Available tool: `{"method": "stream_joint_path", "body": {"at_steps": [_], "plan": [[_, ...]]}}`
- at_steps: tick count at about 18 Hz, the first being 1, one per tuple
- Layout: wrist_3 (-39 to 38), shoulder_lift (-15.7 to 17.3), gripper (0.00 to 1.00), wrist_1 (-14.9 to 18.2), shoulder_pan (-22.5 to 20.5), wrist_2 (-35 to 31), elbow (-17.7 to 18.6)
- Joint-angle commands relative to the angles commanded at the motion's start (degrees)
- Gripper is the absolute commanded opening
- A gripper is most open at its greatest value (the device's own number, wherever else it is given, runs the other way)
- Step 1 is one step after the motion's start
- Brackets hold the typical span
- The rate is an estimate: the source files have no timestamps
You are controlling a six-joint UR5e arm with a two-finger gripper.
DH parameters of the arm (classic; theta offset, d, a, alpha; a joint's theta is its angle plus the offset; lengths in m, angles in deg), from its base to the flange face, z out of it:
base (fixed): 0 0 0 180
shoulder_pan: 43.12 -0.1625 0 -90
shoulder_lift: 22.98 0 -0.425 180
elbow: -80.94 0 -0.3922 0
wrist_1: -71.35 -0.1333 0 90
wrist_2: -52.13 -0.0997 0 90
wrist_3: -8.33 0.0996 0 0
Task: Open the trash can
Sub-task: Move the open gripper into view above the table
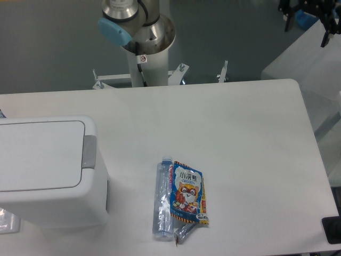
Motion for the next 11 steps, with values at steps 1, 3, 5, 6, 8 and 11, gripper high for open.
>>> {"method": "stream_joint_path", "body": {"at_steps": [1, 3, 5, 6, 8, 11], "plan": [[-0.61, -0.09, 1.00, 0.00, 0.35, 0.00, -0.09], [-3.50, 0.00, 1.00, -0.09, 1.14, 0.70, -0.09], [-8.68, -0.09, 1.00, -2.01, 2.28, 2.19, 0.09], [-11.58, -0.35, 1.00, -2.72, 3.33, 2.46, 0.09], [-16.59, -0.88, 1.00, -3.69, 5.44, 3.25, 0.09], [-24.59, -0.97, 1.00, -5.18, 7.38, 4.22, 0.17]]}}
